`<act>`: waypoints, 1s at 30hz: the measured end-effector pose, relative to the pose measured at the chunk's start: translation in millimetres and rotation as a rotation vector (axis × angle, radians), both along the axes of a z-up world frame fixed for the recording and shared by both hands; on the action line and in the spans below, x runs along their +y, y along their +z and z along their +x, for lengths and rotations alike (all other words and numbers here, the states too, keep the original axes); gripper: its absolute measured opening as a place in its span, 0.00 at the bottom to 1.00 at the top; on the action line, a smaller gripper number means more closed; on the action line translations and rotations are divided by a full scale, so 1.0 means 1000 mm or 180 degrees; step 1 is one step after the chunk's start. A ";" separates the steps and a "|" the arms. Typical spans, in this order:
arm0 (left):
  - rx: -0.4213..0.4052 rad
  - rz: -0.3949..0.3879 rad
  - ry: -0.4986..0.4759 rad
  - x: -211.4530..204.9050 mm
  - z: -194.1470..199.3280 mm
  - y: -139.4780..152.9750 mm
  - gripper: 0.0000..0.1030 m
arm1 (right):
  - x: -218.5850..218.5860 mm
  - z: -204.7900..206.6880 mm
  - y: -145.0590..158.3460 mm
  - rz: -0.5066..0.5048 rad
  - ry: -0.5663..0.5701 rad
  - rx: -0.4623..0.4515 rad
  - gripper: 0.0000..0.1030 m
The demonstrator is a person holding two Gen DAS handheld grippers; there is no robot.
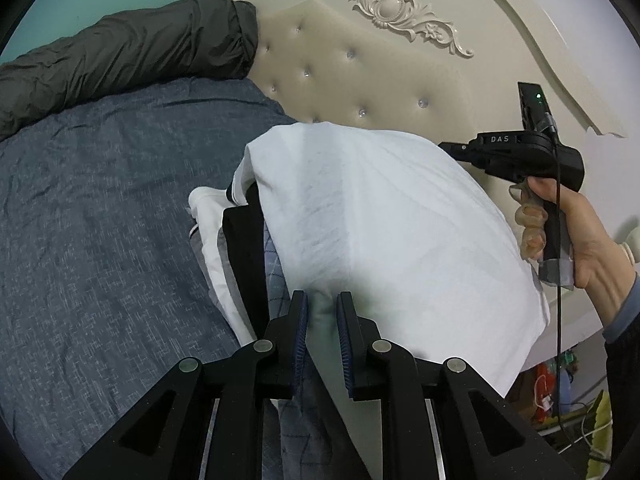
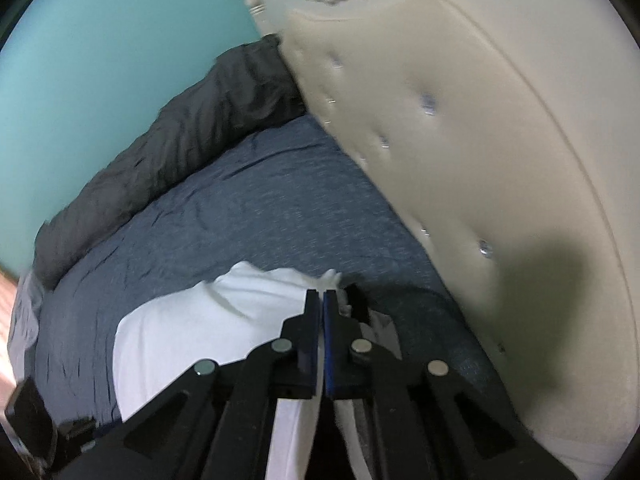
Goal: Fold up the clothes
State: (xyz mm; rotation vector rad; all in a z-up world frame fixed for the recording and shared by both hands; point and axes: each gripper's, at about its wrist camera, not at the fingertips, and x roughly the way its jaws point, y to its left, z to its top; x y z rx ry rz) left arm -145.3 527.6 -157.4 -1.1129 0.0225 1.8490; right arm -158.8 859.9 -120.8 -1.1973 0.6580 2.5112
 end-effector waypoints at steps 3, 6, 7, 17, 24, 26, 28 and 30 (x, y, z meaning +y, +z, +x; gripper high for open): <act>0.0016 -0.0015 0.0000 0.000 0.001 0.002 0.16 | 0.001 0.000 -0.005 -0.0036 0.0017 -0.0047 0.01; 0.0033 -0.0031 -0.0003 0.001 0.002 0.003 0.16 | 0.006 0.004 -0.006 -0.0136 -0.0024 -0.0048 0.01; 0.0028 -0.0032 0.0002 0.000 0.002 0.003 0.16 | 0.008 0.005 -0.006 -0.0182 -0.0042 -0.0046 0.01; 0.0090 -0.0030 0.0143 -0.011 0.003 0.021 0.33 | 0.008 0.039 0.026 -0.0431 -0.0162 0.0344 0.10; 0.0160 -0.0087 0.0066 -0.017 0.030 0.030 0.42 | -0.039 0.049 0.029 -0.0308 0.0371 0.0303 0.10; 0.0153 -0.0137 0.0043 -0.016 0.038 0.027 0.42 | -0.050 0.056 0.020 -0.0248 0.0405 0.0179 0.10; 0.0164 -0.0164 0.0055 -0.018 0.046 0.026 0.42 | -0.052 0.065 0.013 -0.0216 0.0367 0.0133 0.10; 0.0160 -0.0159 0.0071 -0.020 0.050 0.027 0.42 | -0.054 0.078 0.015 -0.0147 0.0246 0.0166 0.10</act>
